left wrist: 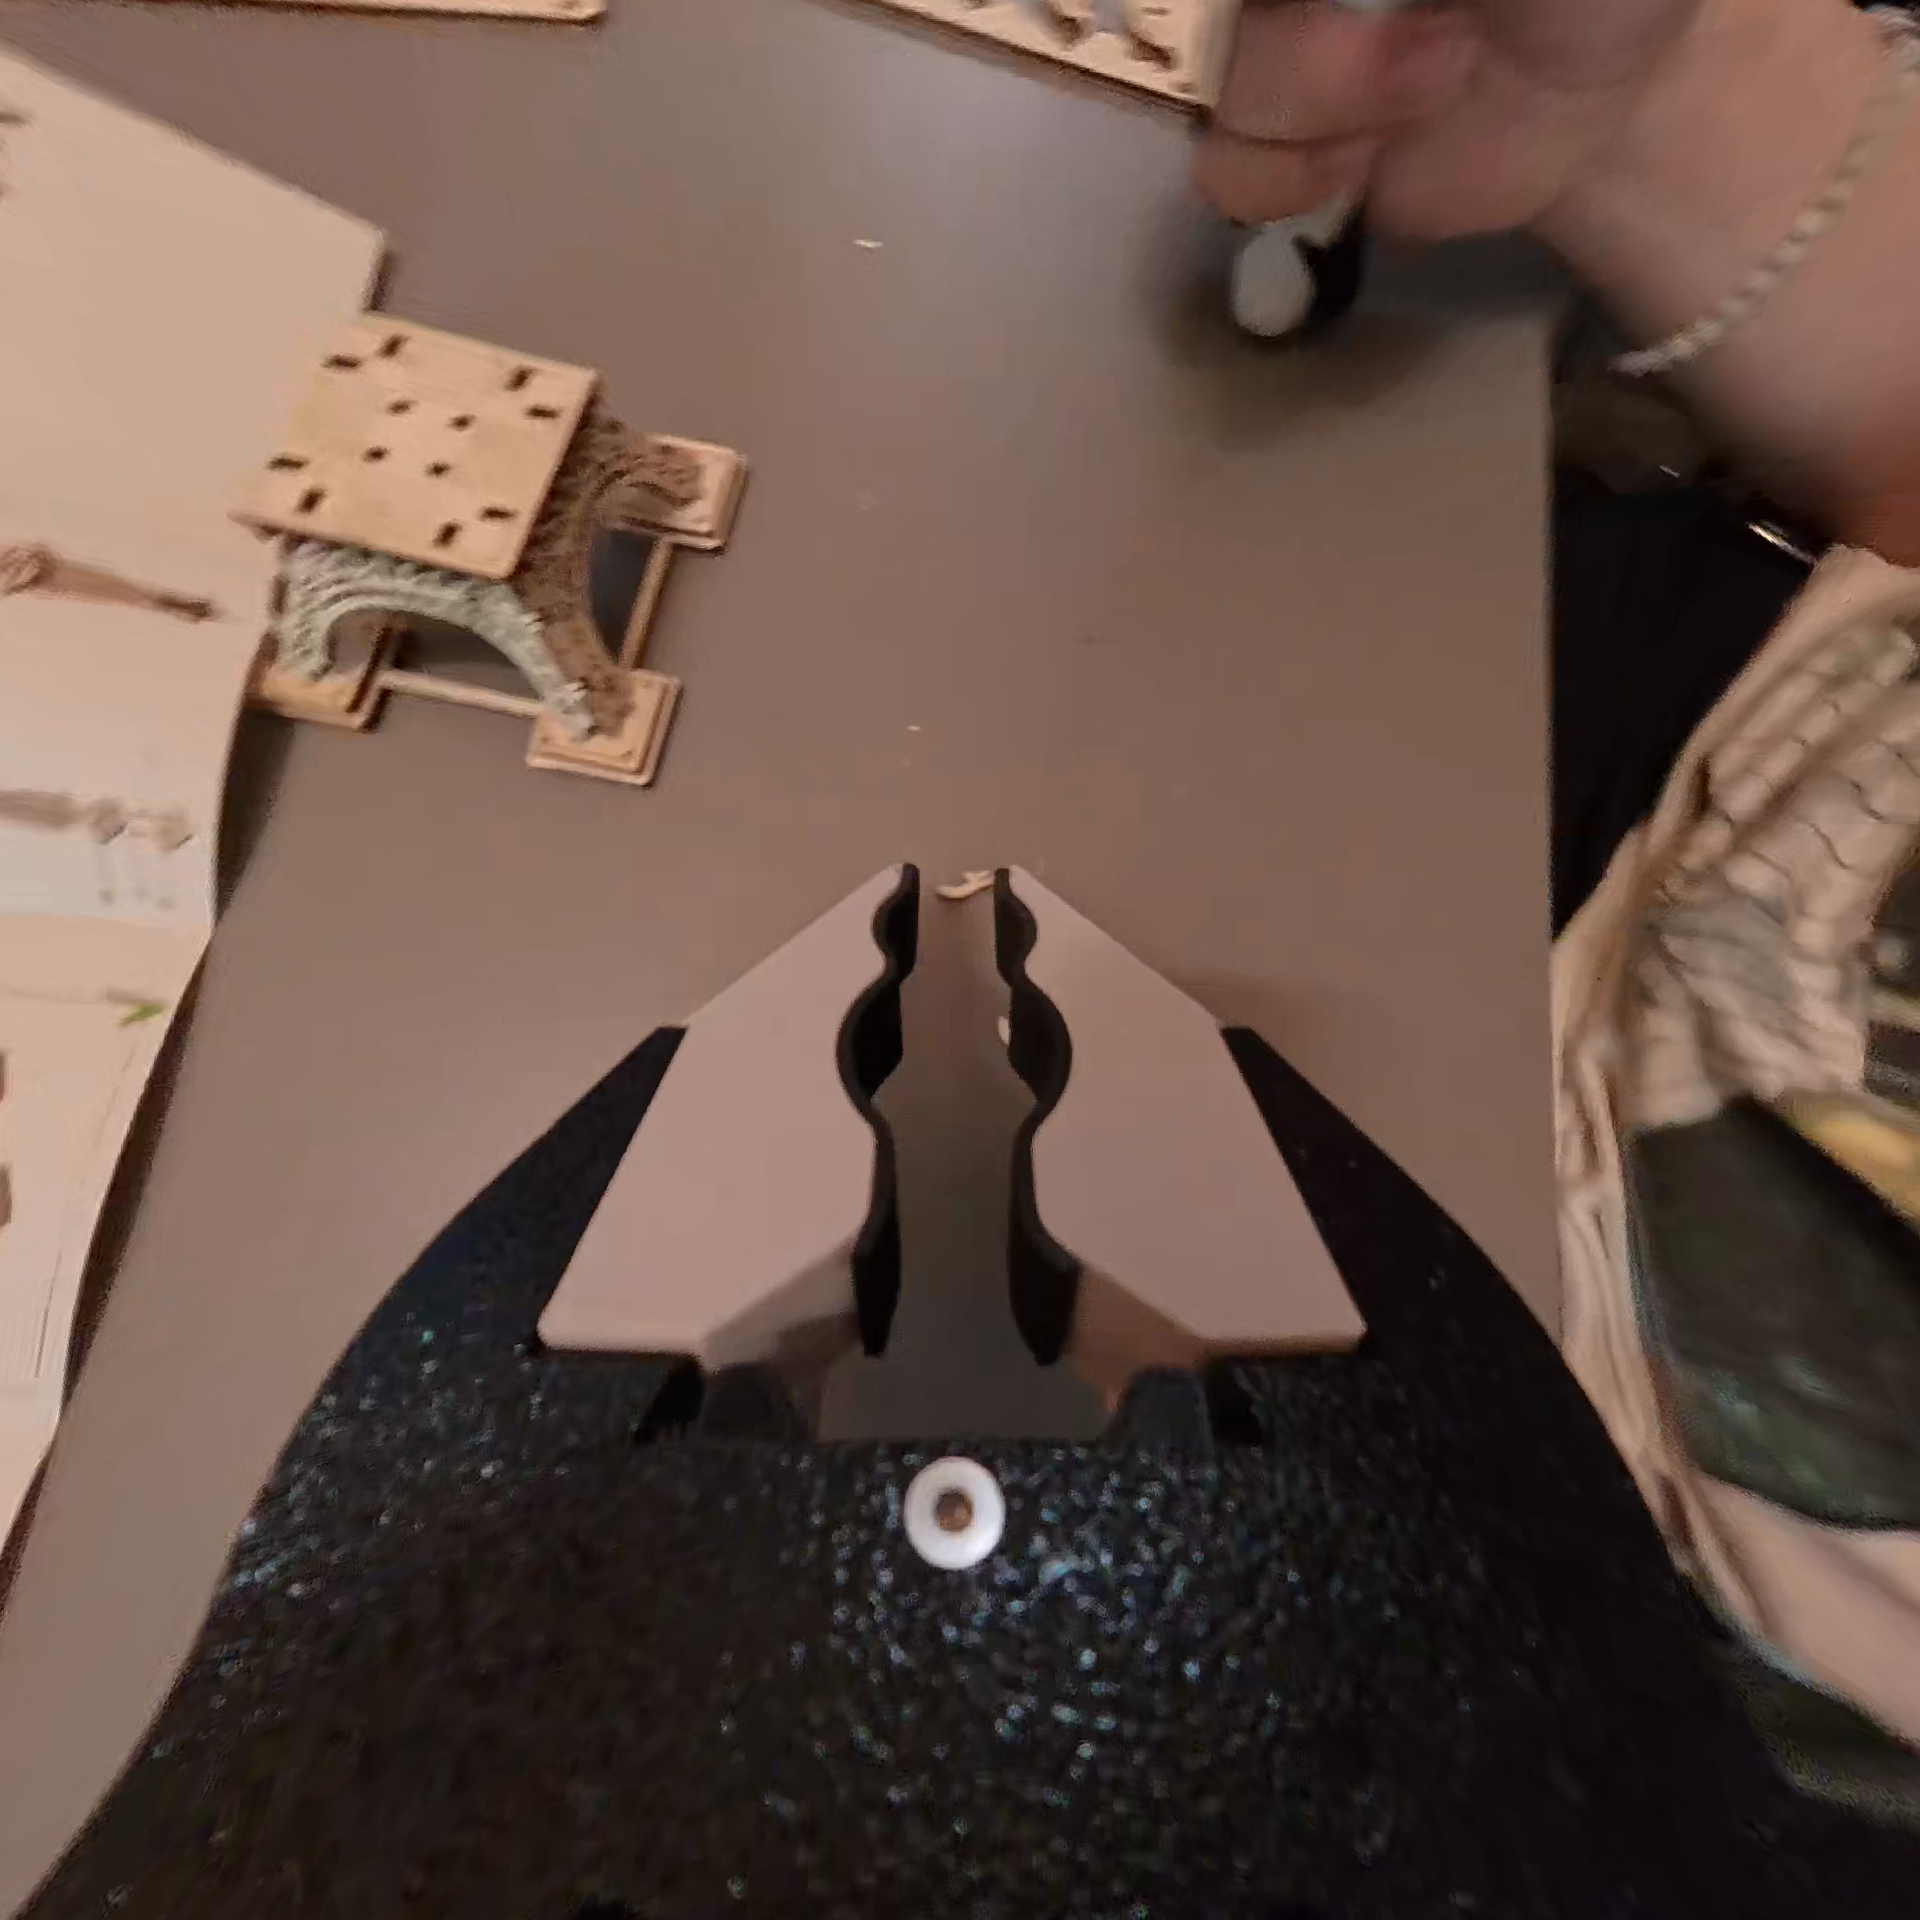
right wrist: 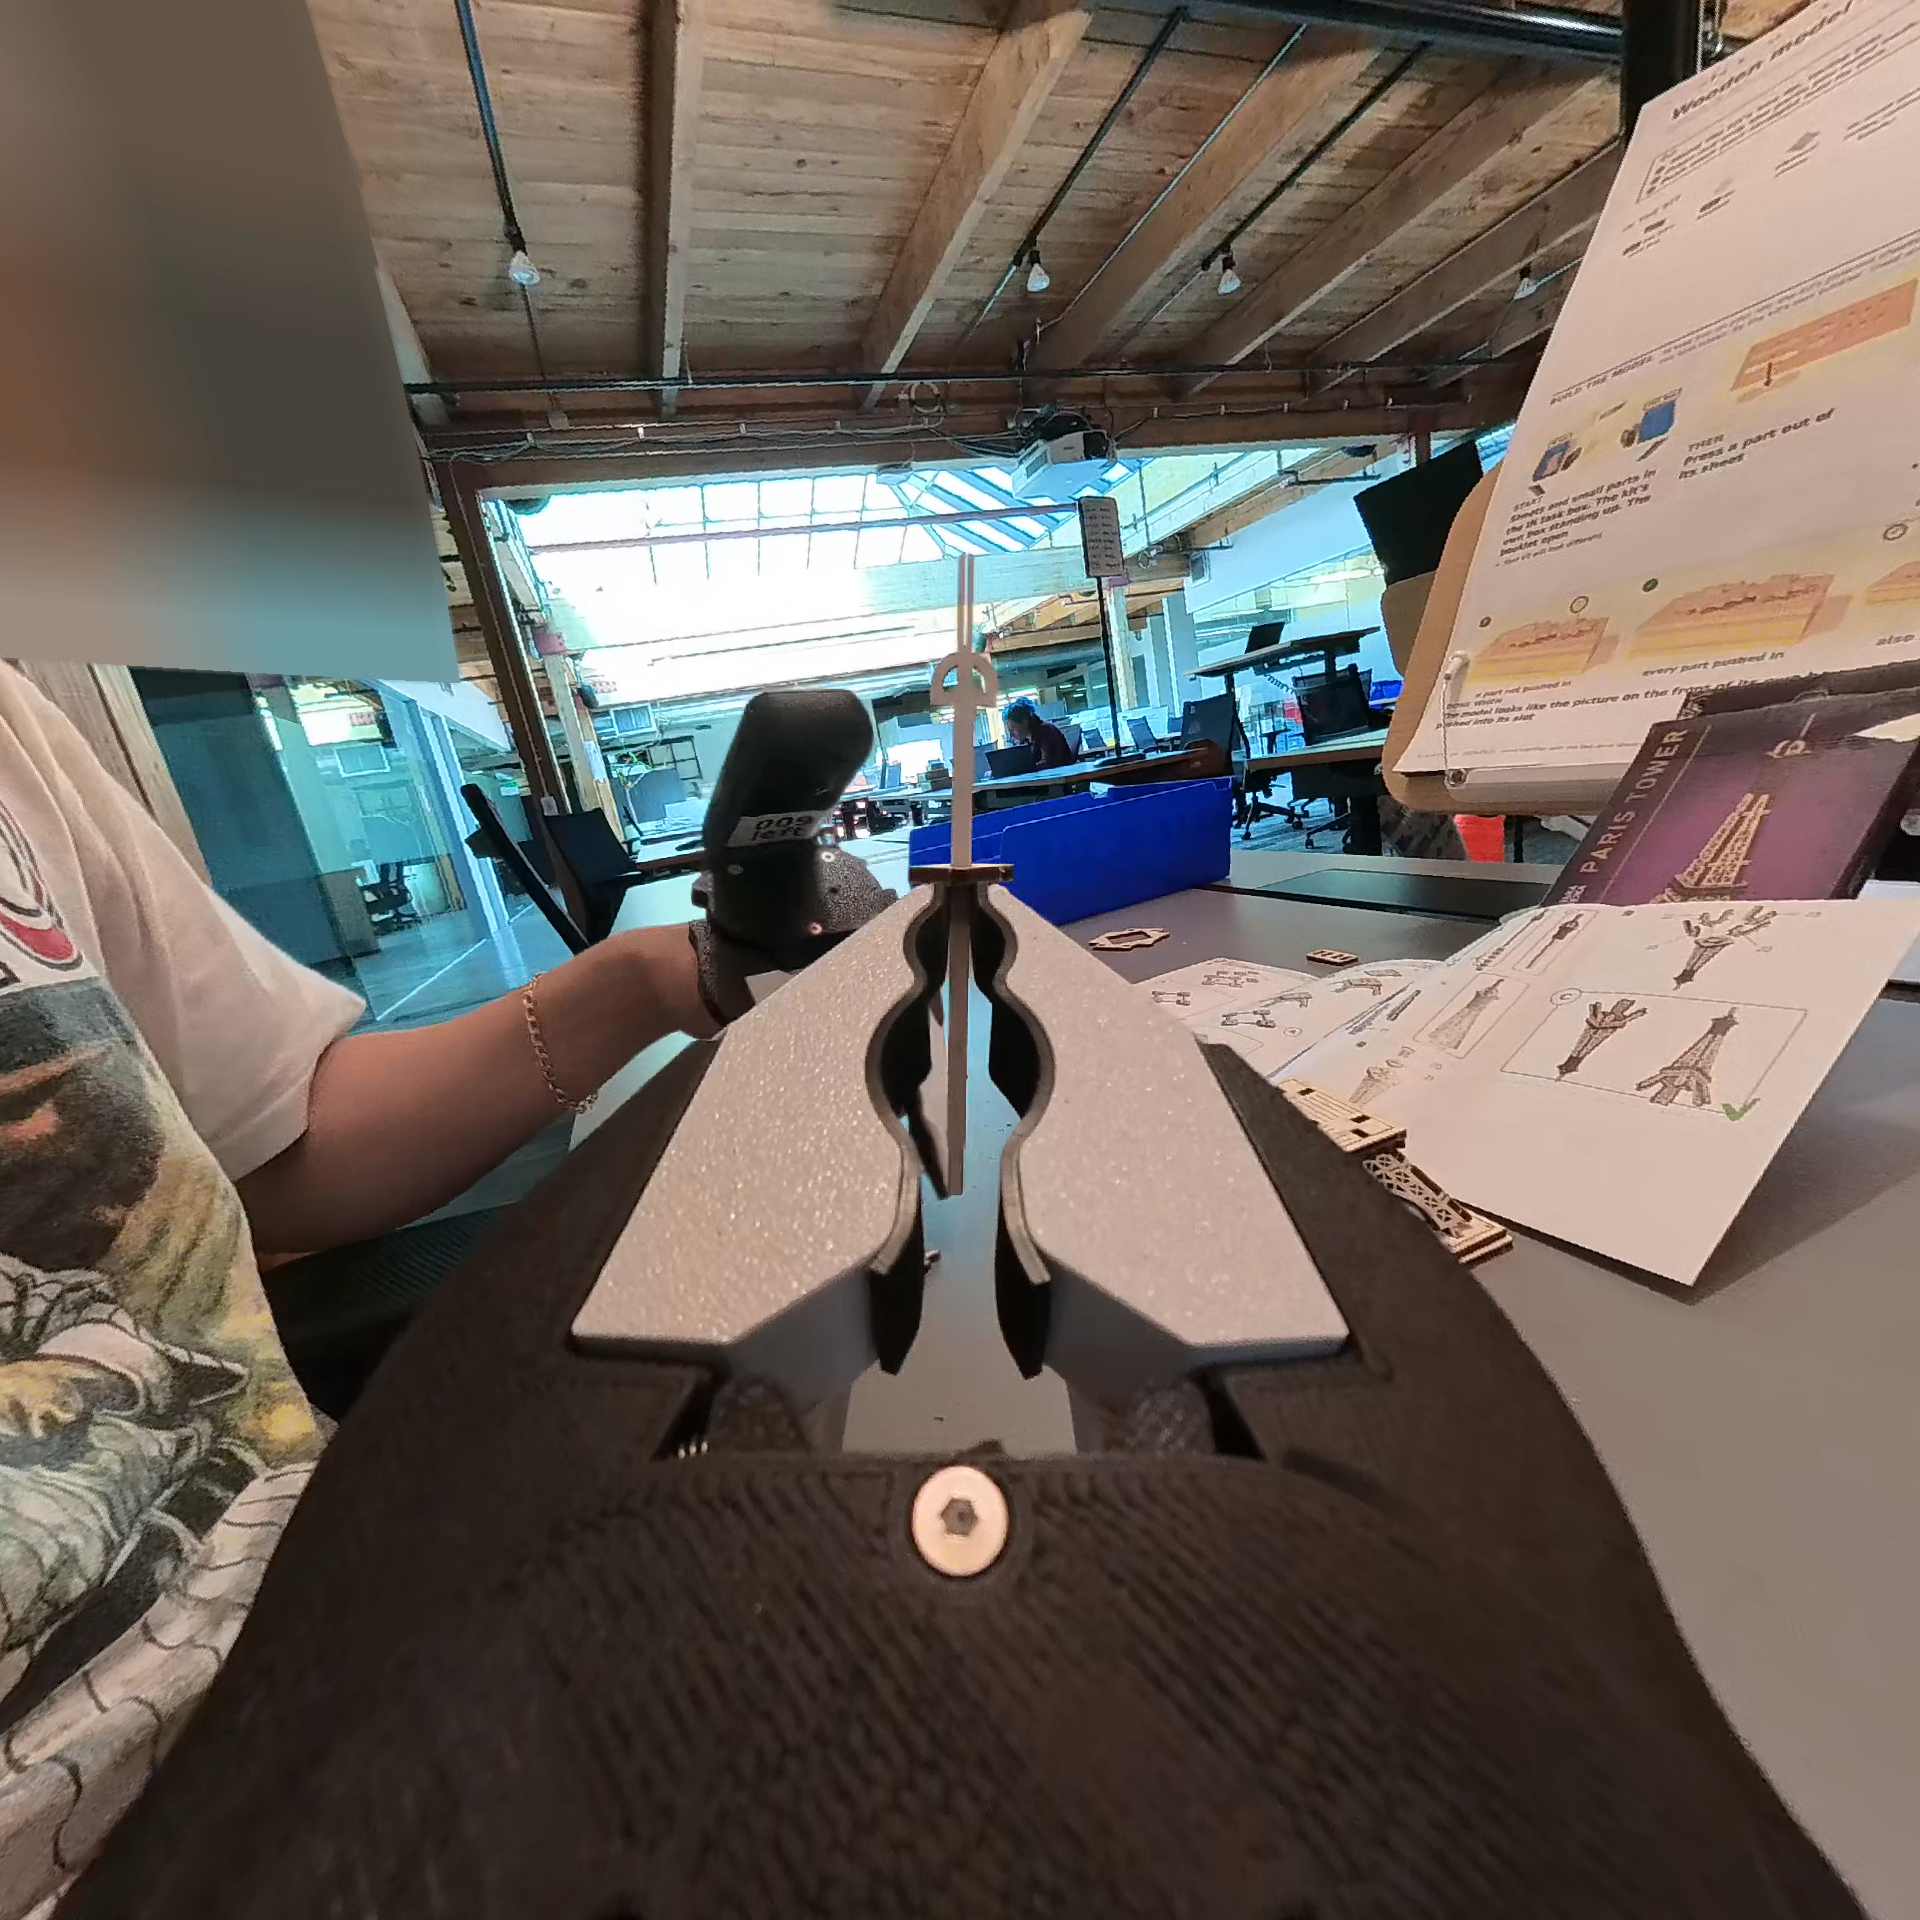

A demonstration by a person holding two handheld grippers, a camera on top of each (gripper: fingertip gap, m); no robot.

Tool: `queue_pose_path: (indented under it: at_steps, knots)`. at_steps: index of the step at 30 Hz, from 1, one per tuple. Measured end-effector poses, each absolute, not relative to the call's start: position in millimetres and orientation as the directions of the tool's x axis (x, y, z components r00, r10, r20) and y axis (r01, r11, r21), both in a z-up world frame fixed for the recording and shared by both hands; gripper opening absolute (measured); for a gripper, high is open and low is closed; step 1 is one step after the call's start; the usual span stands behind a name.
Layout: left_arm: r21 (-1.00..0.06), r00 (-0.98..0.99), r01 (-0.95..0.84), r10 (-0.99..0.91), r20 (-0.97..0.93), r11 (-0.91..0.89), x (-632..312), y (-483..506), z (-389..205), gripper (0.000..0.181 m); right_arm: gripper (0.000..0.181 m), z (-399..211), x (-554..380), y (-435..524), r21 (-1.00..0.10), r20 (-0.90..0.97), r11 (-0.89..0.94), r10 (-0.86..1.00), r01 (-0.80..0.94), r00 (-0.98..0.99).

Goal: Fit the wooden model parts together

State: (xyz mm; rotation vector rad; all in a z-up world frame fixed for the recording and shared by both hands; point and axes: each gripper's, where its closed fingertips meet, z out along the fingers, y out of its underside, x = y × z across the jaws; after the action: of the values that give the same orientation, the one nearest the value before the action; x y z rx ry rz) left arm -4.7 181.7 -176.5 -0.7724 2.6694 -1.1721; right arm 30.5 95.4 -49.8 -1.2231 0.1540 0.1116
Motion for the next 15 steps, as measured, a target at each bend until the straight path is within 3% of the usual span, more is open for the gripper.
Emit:
queue_pose_path:
  at_steps: [3,9,15]
  knots:
    - [-0.74,-0.897,-0.314,-0.441,0.027,0.595,-2.3,185.7,-179.7,0.009,0.001,-50.1,30.2,96.1,-0.927,-0.18,0.333,0.006,-0.172,0.984]
    - [-0.733,-0.842,-0.503,-0.453,0.294,0.458,-3.9,180.2,-180.2,0.01,0.001,-50.5,30.0,96.7,-0.929,-0.176,0.329,0.002,-0.167,0.984]
    - [-0.722,-0.883,-0.397,-0.45,0.133,0.567,-4.2,178.2,-193.3,0.011,0.001,-51.0,30.5,97.4,-0.929,-0.184,0.325,0.008,-0.176,0.983]
